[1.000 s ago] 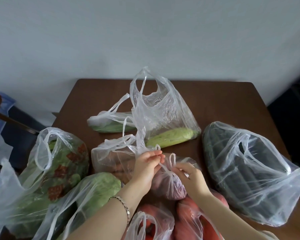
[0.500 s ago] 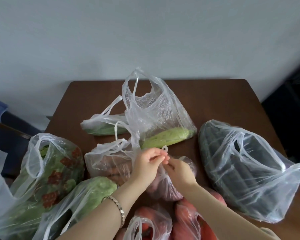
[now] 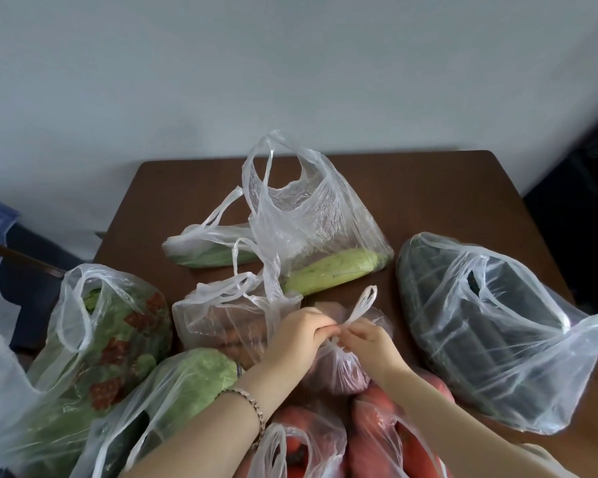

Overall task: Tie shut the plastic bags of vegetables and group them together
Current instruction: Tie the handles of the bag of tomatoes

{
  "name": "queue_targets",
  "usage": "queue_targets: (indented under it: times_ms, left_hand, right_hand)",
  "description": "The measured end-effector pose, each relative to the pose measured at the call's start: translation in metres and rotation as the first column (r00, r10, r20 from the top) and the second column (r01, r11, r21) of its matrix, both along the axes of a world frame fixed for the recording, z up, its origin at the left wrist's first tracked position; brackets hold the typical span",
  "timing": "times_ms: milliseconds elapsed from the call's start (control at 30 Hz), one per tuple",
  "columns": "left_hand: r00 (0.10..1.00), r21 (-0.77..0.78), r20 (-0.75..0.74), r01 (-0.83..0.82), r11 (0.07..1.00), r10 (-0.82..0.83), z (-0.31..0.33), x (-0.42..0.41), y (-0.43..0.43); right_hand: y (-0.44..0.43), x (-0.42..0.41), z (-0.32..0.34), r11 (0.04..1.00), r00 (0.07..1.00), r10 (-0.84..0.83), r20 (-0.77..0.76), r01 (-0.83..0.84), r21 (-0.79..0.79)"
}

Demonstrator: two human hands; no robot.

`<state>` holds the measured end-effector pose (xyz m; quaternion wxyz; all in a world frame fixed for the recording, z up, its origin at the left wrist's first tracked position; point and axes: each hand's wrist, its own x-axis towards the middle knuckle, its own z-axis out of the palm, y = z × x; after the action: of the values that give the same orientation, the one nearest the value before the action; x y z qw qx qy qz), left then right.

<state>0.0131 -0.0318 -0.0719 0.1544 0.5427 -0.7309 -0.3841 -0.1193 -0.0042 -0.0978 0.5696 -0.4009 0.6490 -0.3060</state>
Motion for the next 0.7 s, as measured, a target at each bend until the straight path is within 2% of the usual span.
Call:
queue_targets:
  times_ms: [67,167,367,533,700]
  left_hand:
    - [0.998,-0.053,-0.036,-0.045,0.998,0.043,-0.003,0.002,0.002]
    - [0.999,-0.027,0.025,-0.042,0.999,0.043,-0.007,0.008,0.001]
    - [0.987,0.098,0.149,-0.068,0.993,0.053,-0.015,0.015,0.007]
    - [0.997,0.153,0.075,-0.026,0.988,0.015,-0.014,0.0,-0.001]
    - [0.998,0.319,0.035,-0.068,0.945,0.06,-0.017,-0.005,-0.006]
  right_hand:
    - [0.001,-0.003,-0.004,0.999,0.999,-0.05,0.019,0.05,0.01]
    - [0.002,-0.008,-0.006,0.981,0.98,-0.193,0.044,0.193,0.012]
    - [-0.005,-0.004,-0.006,0.987,0.988,-0.156,-0.012,0.155,-0.052]
    - [-0.007,-0.006,-0.009,0.989,0.988,-0.143,0.051,0.145,-0.037]
    - [-0.003,-0.003,-0.017,0.962,0.959,-0.274,0.072,0.273,0.032]
